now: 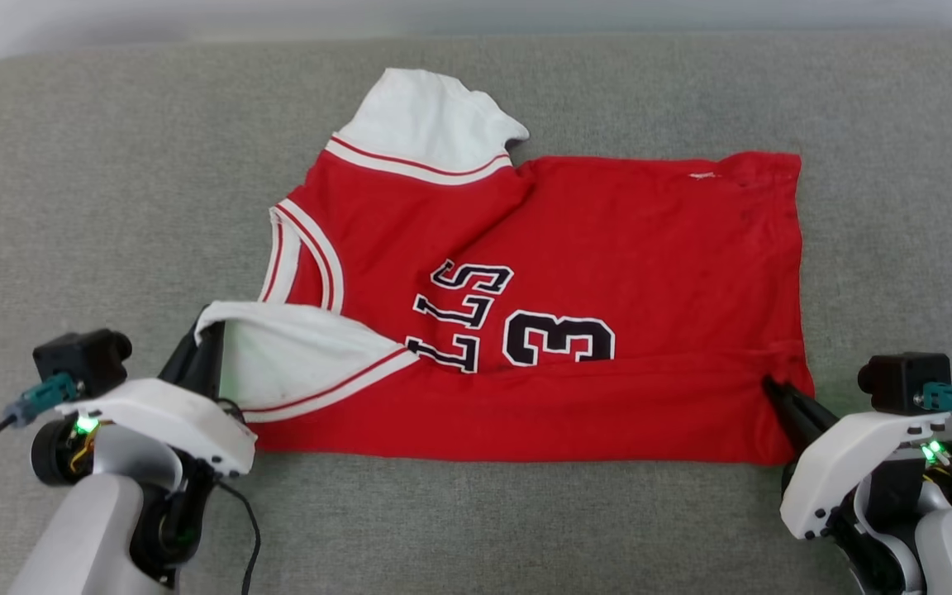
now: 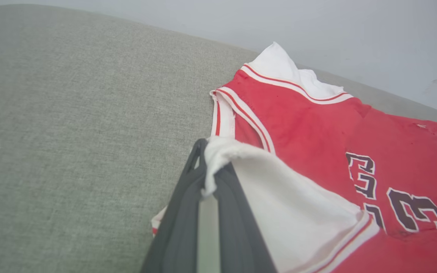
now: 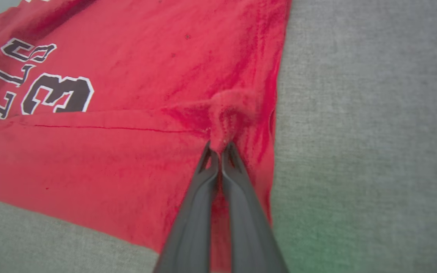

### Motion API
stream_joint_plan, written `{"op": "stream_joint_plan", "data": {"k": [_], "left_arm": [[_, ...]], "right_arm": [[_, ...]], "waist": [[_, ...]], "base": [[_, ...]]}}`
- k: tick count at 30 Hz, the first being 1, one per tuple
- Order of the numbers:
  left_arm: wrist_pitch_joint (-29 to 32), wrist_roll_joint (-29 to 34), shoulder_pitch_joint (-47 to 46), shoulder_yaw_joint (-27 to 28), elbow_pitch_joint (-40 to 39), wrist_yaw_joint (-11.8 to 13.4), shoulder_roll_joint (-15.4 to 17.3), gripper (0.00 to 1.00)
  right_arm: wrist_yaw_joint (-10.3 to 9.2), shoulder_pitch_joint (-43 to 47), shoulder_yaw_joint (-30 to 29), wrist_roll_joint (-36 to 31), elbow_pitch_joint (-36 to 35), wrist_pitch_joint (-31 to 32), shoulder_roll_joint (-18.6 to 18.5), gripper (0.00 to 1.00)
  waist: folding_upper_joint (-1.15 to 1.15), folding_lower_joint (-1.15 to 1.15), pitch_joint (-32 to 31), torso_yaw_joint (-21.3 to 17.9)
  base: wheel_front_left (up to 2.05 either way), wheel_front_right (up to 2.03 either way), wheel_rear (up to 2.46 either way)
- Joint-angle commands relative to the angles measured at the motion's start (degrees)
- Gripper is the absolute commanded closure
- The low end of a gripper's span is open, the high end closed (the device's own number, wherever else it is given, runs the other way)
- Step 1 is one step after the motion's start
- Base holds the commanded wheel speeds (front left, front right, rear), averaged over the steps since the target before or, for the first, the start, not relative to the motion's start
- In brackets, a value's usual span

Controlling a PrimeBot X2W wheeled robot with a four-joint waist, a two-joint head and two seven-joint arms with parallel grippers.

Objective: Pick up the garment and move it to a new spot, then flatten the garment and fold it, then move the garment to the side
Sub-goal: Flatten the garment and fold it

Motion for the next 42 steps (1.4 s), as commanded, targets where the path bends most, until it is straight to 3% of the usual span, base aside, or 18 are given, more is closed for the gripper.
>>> {"op": "stream_joint_plan", "data": {"k": [1,11,12,13,14,16,17,19,27,32,38,42], "left_arm": [[-0.95,-0.15,-2.45,-0.05,2.36,-1.01,-0.37,1.0],[1.97,-1.34,-10.22,-2.73,15.13,-5.9,-1.7,1.0],[2.69,-1.43,-10.61,-3.05,16.11,-6.25,-1.72,1.0],[3.26,-1.67,-10.97,-3.24,17.08,-6.52,-1.75,1.0],[3.8,-1.94,-11.22,-3.4,17.92,-6.7,-1.85,0.9],[4.19,-2.22,-11.71,-3.56,19.21,-7.1,-1.91,0.32],[4.19,-2.22,-11.71,-3.56,19.21,-7.1,-1.91,0.32],[5.02,-2.53,-11.69,-3.85,20.27,-7.37,-1.76,0.0],[4.29,-2.45,-12.31,-2.7,19.92,-7.05,0.89,0.0],[8.19,-2.6,-12.09,-2.51,17.17,-6.38,4.59,0.0],[23.33,-5.25,-9.68,-4.48,10.3,-7.34,11.26,0.0],[35.6,-9.7,-6.41,-4.61,5.33,-5.34,15.08,0.0]], "right_arm": [[-0.03,-1.64,0.2,0.43,1.29,-1.08,-0.32,1.0],[-0.07,-5.1,1.99,0.51,7.6,-3.51,-0.81,0.97],[-0.08,-5.31,2.24,0.58,8.0,-3.67,-0.81,0.82],[-0.07,-5.5,2.52,0.63,8.43,-4.0,-0.8,0.56],[-0.07,-5.63,2.69,0.58,8.71,-4.36,-0.84,0.0],[-0.07,-5.72,2.61,0.55,8.75,-6.07,-0.75,0.0],[-0.07,-5.72,2.61,0.55,8.75,-6.07,-0.75,0.0],[-0.07,-5.78,2.97,0.35,7.96,-8.38,-0.83,0.0],[-0.03,-3.48,1.68,-0.65,1.94,-17.6,0.33,0.0],[-0.03,-0.75,0.29,-2.05,-2.2,-19.59,1.9,0.0],[-0.02,2.58,-1.21,-3.12,-6.72,-18.6,3.6,0.0],[-0.02,4.09,-1.4,-3.44,-8.51,-17.88,4.61,0.0]], "waist": [[0.0,-0.01,1.4,-0.57],[0.0,-0.01,3.32,-1.77],[0.0,-0.01,3.28,-1.89],[0.0,-0.01,3.19,-2.01],[0.0,-0.01,3.02,-2.13],[0.0,-0.01,2.53,-2.3],[0.0,-0.01,2.53,-2.3],[0.0,-0.01,1.88,-2.49],[0.0,-0.01,-1.79,-3.34],[0.0,-0.01,-4.42,-4.21],[0.0,-0.01,-6.61,-5.47],[0.0,-0.01,-6.67,-6.55]], "base": [[0.0,0.0,0.0],[0.0,0.0,0.0],[0.0,0.0,0.0],[0.0,0.0,0.0],[0.0,0.0,0.0],[0.0,0.0,0.0],[0.0,0.0,0.0],[0.0,0.0,0.0],[0.0,0.0,0.0],[0.0,0.0,0.0],[0.0,0.0,0.0],[0.0,0.0,0.0]]}}
